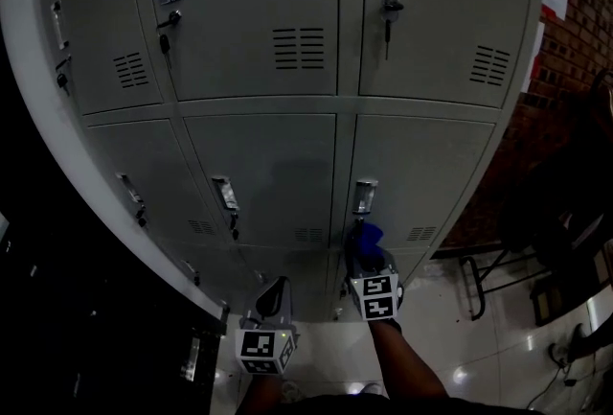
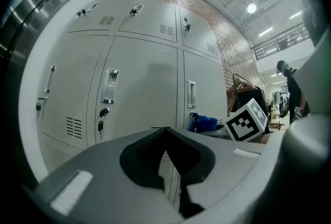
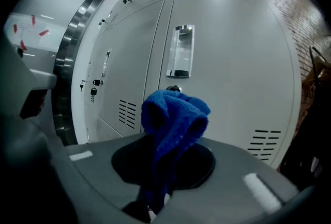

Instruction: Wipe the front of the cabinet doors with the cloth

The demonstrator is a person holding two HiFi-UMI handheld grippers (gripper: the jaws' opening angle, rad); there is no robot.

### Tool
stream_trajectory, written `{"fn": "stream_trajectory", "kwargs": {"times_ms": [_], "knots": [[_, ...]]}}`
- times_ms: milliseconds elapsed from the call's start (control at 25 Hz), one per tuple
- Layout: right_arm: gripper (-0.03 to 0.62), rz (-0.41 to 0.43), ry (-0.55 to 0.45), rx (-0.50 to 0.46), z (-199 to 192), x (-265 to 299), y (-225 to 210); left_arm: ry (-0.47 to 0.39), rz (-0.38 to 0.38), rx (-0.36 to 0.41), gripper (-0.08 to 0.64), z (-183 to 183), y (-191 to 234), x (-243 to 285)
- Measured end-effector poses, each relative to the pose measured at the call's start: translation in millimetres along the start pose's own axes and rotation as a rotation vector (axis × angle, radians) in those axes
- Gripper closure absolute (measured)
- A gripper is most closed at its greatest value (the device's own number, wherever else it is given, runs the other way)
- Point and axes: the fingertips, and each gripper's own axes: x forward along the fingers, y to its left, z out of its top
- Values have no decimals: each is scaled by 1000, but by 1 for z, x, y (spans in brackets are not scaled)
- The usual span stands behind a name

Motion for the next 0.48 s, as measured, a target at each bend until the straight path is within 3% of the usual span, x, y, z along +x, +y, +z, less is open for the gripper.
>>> {"fn": "stream_trajectory", "kwargs": {"times_ms": [280, 480], "knots": [[532, -25, -75, 67, 15, -65, -8, -15, -83, -13, 545, 4, -38, 20], [531, -45, -133, 41, 32, -99, -4, -48, -96, -6, 545, 13, -57, 32]]}}
